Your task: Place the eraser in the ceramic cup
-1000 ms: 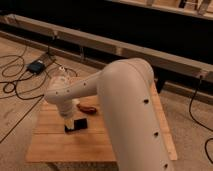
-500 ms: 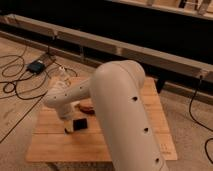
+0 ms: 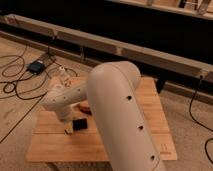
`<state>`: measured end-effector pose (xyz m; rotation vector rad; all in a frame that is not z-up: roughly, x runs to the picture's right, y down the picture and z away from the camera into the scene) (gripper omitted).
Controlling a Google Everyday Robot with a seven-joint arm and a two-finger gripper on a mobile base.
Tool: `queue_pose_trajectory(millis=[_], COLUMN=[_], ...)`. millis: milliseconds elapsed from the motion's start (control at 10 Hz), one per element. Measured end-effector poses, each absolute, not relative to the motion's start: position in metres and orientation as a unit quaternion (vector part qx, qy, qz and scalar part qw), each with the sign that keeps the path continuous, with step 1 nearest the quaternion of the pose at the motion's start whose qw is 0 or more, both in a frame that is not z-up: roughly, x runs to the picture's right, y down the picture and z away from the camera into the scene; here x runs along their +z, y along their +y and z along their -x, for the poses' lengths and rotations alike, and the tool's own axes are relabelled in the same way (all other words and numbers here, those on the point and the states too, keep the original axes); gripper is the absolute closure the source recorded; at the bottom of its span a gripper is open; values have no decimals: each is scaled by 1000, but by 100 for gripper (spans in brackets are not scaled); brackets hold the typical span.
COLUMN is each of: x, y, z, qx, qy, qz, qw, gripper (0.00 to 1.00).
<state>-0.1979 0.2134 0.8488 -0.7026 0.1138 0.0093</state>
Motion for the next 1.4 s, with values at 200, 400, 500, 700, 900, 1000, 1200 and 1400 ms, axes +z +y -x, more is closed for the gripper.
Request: queue_pose_trajectory(millis=[200, 400, 500, 700, 900, 1000, 1200, 1400], x=[856, 857, 857, 853, 844, 838, 826, 821], y=[210, 207, 202, 196, 170, 155, 111, 68], z=[197, 193, 187, 177, 169, 169, 156, 139], qx=[17, 29, 37, 50, 75, 90, 148, 209], qy=[62, 67, 72, 80, 77, 69, 53, 35], qz=[335, 332, 331, 333, 326, 323, 314, 300], qw=[940, 940, 940, 938, 939, 940, 936, 930], gripper=[66, 87, 97, 100, 100, 100, 100, 100])
